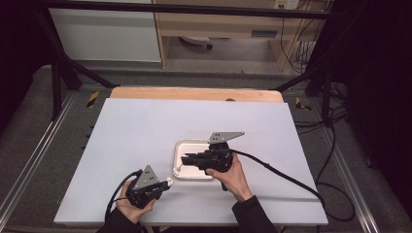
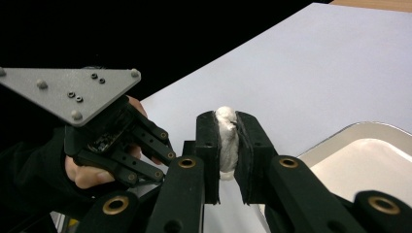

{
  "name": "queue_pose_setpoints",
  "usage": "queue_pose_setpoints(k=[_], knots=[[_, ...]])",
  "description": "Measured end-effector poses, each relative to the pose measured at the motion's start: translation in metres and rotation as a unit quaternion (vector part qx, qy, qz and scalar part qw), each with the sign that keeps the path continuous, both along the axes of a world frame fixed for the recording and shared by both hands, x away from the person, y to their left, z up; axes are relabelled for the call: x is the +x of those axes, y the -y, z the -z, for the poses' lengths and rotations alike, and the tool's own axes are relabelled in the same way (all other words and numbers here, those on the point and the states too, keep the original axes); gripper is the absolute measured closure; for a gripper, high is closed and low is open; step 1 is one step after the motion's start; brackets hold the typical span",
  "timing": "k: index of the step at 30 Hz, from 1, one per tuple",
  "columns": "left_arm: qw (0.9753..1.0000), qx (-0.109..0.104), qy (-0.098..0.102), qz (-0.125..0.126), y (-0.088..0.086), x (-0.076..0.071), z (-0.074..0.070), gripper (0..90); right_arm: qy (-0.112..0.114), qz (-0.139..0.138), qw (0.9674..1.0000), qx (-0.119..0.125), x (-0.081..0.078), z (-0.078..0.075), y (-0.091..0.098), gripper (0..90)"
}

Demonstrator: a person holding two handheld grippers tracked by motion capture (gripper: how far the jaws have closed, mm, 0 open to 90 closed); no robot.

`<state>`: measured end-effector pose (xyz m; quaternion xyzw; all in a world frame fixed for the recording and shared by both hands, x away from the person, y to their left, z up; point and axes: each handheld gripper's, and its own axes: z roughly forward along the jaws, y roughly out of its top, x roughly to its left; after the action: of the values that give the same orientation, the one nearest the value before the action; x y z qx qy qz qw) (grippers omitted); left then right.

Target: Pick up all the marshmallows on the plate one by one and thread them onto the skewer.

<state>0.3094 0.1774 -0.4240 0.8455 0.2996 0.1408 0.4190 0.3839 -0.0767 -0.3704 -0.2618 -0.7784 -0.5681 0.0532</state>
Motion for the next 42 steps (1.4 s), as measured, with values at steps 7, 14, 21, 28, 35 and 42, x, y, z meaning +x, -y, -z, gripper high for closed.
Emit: queue_pose_setpoints(k=[7, 14, 21, 28, 35, 42], knots=[[1.0, -0.002, 0.001, -0.002, 0.0, 0.0, -0.001, 89.1, 0.002, -0.002, 1.0, 0.005, -0.001, 0.003, -0.002, 81.7], [1.0, -0.003, 0.0, 0.004, 0.002, -0.002, -0.001, 89.1, 0.007, 0.002, 1.0, 0.007, -0.002, 0.005, -0.004, 82.1], [1.0, -0.003, 0.001, 0.003, 0.004, -0.001, -0.001, 89.1, 0.008, 0.001, 0.9999, 0.006, -0.003, 0.006, -0.004, 82.4], [1.0, -0.004, 0.002, 0.006, 0.004, -0.002, -0.001, 89.2, 0.007, 0.0, 1.0, 0.006, -0.003, 0.006, -0.004, 82.5], [0.9999, -0.004, 0.0, 0.009, 0.004, -0.002, -0.002, 89.1, 0.0, -0.001, 0.9999, 0.013, -0.003, 0.01, -0.003, 82.6], [0.9999, -0.004, -0.002, 0.01, 0.004, -0.002, -0.001, 89.1, -0.002, 0.0, 0.9999, 0.016, -0.004, 0.013, -0.002, 82.6]])
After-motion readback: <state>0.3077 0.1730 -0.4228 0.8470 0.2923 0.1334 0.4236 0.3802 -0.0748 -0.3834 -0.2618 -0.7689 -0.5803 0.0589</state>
